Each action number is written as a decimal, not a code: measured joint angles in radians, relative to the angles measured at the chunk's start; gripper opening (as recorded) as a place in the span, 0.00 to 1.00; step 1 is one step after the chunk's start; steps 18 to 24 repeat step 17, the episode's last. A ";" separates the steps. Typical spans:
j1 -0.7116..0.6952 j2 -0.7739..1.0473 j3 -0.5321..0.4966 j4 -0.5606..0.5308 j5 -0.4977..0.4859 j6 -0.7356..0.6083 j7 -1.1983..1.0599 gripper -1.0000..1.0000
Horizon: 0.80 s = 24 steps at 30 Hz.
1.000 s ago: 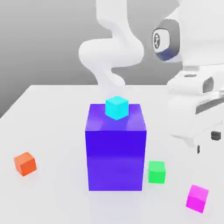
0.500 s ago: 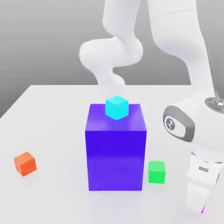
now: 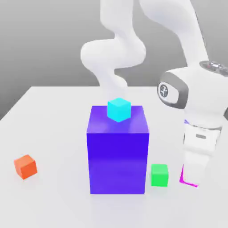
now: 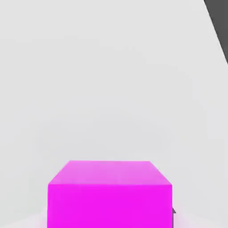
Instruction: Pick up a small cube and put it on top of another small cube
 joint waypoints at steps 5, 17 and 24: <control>0.017 -0.172 -0.030 -0.167 0.096 -0.006 -0.314 0.00; 0.044 0.004 -0.063 -0.219 0.115 0.218 -0.420 1.00; 0.044 0.004 -0.063 -0.219 0.115 0.218 -0.420 1.00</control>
